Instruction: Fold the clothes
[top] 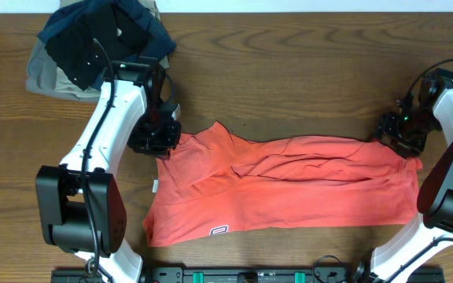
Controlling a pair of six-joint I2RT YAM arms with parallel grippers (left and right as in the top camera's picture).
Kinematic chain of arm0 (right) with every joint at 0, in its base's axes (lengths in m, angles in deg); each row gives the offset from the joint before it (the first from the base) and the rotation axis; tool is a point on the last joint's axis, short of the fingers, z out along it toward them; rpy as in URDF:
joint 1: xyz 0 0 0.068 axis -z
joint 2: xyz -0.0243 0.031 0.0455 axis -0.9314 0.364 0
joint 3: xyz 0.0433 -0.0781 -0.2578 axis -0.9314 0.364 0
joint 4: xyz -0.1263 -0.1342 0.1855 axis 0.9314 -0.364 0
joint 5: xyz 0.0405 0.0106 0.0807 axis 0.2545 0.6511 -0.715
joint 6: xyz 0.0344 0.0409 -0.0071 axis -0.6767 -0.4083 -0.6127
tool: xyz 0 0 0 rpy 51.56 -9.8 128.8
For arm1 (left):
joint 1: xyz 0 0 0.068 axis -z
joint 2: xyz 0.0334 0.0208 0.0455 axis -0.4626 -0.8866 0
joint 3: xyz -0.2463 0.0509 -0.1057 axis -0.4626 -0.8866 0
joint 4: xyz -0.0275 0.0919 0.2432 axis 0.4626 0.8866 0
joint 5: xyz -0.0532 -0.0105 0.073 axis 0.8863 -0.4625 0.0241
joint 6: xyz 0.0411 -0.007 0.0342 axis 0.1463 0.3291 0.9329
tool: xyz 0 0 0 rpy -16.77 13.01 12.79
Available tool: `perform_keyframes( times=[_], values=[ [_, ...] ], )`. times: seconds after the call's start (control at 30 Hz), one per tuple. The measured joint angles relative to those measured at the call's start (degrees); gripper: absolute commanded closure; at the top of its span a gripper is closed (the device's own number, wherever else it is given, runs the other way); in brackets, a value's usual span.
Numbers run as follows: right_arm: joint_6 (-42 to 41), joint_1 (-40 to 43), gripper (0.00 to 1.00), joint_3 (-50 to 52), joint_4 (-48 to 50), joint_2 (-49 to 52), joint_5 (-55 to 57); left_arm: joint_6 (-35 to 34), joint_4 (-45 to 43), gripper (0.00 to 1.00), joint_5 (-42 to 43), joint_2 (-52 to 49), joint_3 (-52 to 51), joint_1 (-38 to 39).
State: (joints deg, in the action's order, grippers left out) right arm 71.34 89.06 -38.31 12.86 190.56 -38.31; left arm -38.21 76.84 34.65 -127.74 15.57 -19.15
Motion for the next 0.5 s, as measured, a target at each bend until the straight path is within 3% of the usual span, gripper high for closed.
perform_keyframes(
  times=[0.03,0.1,0.5],
  values=[
    [0.0,0.0,0.86,0.0,-0.1,0.0,-0.1,0.0,0.0,0.93,0.0,0.0,0.0,0.0],
    [0.1,0.0,0.99,0.0,-0.4,0.0,-0.1,0.0,0.0,0.93,0.0,0.0,0.0,0.0],
    [-2.3,0.0,0.99,0.0,-5.2,-0.2,3.6,0.0,0.0,0.92,0.0,0.0,0.0,0.0]
  ],
)
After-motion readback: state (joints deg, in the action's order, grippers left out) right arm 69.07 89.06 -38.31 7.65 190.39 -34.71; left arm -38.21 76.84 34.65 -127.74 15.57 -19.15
